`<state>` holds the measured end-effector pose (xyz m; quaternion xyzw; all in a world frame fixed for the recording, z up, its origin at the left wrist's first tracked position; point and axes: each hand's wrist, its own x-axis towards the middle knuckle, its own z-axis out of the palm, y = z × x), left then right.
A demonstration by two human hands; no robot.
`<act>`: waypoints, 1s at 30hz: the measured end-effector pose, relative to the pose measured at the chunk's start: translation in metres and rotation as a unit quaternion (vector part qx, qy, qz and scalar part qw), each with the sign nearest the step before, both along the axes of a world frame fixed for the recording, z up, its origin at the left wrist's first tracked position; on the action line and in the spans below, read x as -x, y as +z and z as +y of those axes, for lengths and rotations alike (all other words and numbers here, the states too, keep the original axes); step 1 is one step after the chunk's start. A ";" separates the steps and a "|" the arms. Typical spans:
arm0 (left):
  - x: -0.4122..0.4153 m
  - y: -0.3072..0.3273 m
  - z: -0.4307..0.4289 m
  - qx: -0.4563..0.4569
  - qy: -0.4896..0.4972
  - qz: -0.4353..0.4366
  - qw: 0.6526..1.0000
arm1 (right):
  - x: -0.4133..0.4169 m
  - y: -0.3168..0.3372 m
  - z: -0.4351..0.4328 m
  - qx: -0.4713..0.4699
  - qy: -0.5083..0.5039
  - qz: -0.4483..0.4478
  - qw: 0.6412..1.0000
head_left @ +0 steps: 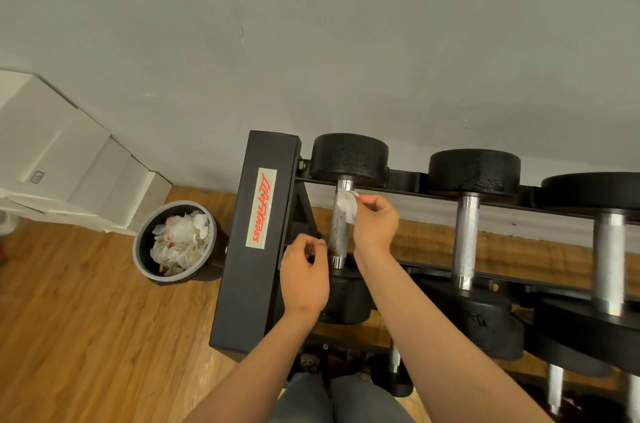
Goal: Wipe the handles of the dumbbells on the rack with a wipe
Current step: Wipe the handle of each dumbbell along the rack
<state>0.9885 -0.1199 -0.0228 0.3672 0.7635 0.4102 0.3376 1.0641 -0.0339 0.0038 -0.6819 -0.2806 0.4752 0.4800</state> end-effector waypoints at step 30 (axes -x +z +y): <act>0.002 -0.005 -0.001 -0.031 -0.016 -0.001 0.999 | -0.025 -0.016 -0.041 0.000 0.193 -0.143 0.971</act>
